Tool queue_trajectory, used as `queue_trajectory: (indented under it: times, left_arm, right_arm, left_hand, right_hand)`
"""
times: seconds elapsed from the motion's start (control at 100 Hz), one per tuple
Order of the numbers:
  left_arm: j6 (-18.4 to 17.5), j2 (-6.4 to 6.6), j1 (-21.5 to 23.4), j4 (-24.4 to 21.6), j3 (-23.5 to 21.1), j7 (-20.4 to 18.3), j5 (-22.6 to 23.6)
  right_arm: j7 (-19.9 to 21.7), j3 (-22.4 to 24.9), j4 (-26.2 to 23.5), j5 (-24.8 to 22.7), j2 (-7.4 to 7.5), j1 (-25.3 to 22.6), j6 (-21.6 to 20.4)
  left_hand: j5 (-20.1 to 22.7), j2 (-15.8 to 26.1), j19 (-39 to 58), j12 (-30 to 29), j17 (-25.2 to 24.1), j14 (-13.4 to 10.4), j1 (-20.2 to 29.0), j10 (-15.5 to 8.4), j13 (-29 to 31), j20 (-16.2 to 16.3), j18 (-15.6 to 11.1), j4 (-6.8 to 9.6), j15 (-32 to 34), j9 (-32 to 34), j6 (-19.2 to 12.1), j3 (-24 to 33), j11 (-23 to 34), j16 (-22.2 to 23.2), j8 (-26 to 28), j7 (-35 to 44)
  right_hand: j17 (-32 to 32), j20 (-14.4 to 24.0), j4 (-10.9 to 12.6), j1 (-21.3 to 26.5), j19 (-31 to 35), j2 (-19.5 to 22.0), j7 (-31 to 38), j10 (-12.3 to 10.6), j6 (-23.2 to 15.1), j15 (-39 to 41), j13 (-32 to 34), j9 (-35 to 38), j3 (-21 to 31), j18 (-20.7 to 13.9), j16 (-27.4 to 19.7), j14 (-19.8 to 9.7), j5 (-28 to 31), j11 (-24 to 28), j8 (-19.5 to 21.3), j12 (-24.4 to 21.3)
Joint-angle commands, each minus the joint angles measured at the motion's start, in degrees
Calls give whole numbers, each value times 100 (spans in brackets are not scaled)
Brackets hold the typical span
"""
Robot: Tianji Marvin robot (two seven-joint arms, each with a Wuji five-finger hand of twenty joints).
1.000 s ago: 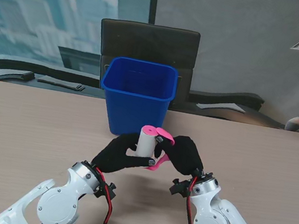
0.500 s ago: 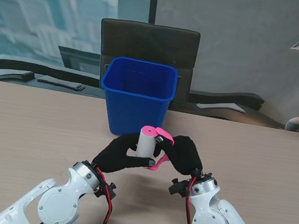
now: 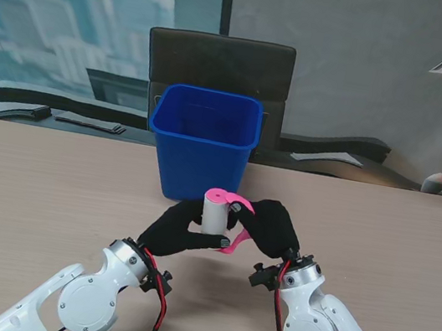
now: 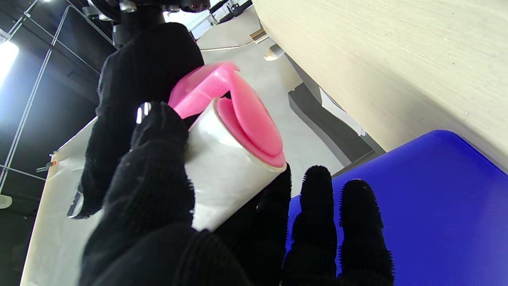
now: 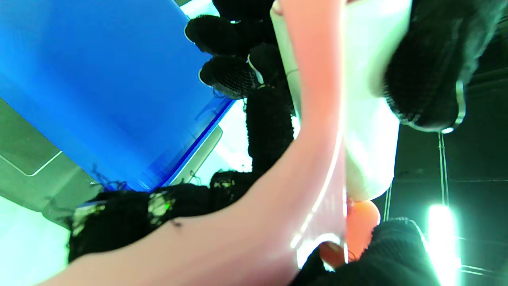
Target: Replace a lint-roller refill
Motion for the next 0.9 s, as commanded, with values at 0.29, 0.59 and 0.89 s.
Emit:
queue_trajectory:
  times: [0.29, 0.59, 0.89]
  left_arm:
    - [47, -16, 47, -17, -33, -64, 41]
    - [41, -15, 85, -42, -81, -45, 61]
    - [14, -5, 47, 11, -58, -87, 69]
  right_arm:
    - [-49, 4, -82, -129, -51, -17, -36]
    - [-109, 16, -88, -271, -36, -16, -14]
    - [64, 1, -113, -102, -29, -22, -12]
  left_hand:
    - [320, 847, 155, 34, -56, -24, 986, -148, -194, 65, -71, 360, 130, -146, -995, 837, 99, 56, 120, 1032]
    - [313, 848, 155, 35, -56, -19, 993, -145, -201, 65, -71, 359, 129, -147, -997, 837, 99, 56, 121, 1028]
    - [316, 853, 155, 34, -56, -16, 990, -147, -203, 65, -71, 358, 128, -155, -992, 832, 97, 56, 122, 1027]
  right_hand:
    - [365, 68, 16, 255, 1142, -402, 21, 195, 363, 615, -71, 281, 60, -1352, 130, -2230, -51, 514, 51, 69]
    - [376, 11, 106, -89, 1142, -1626, 40, 56, 361, 568, -62, 279, 2182, -1579, 179, -2425, -47, 540, 166, 74]
    - [369, 60, 243, 1235, 1142, -274, 126, 183, 319, 593, -67, 280, 854, -1436, 147, -2310, 72, 532, 188, 74]
